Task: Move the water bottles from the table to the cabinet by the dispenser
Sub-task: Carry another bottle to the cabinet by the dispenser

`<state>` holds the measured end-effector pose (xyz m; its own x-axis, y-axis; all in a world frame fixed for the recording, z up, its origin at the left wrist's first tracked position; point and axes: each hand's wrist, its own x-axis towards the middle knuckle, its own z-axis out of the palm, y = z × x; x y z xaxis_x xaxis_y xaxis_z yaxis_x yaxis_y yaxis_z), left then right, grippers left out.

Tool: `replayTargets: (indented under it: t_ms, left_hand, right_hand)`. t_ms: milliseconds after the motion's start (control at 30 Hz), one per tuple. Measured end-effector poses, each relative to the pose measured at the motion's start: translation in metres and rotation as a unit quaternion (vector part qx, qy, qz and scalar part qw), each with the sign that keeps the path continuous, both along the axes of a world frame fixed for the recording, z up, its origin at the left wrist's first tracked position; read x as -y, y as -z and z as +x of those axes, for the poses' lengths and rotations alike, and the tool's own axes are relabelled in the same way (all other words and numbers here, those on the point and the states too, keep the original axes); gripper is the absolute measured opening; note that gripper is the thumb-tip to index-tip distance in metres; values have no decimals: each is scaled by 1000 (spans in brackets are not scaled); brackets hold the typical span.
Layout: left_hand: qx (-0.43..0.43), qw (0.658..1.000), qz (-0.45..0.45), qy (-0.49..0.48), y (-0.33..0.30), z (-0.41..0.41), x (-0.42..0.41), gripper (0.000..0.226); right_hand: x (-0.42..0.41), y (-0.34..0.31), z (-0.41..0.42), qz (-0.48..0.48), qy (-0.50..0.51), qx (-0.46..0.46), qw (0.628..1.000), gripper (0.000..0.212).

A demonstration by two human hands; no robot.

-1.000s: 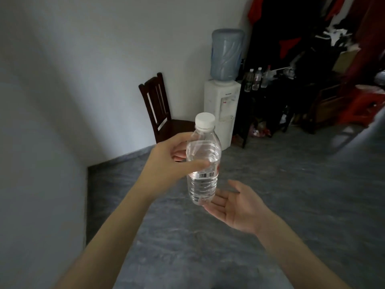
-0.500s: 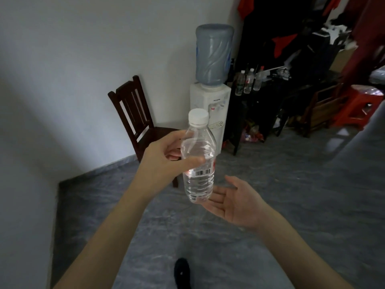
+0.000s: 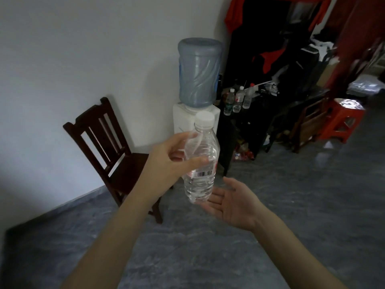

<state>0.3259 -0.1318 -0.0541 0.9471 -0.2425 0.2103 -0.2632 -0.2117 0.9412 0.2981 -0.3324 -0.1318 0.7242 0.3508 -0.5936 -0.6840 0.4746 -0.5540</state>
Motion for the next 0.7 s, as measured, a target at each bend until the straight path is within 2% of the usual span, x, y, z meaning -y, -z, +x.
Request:
replayTargets:
  t_ms: [200,433,700]
  left_hand:
    - [-14,998,30,52,11,87,27,67]
    - [-27,998,33,55,21,195,65,60]
    - [2,997,63,54,17,328,124,69]
  right_hand:
    - [18,7,81,-30,28,-29,999,62]
    - [56,28,185,-29,51,-45,997,61]
    - [117,31,331,-40,76,-43,995,64]
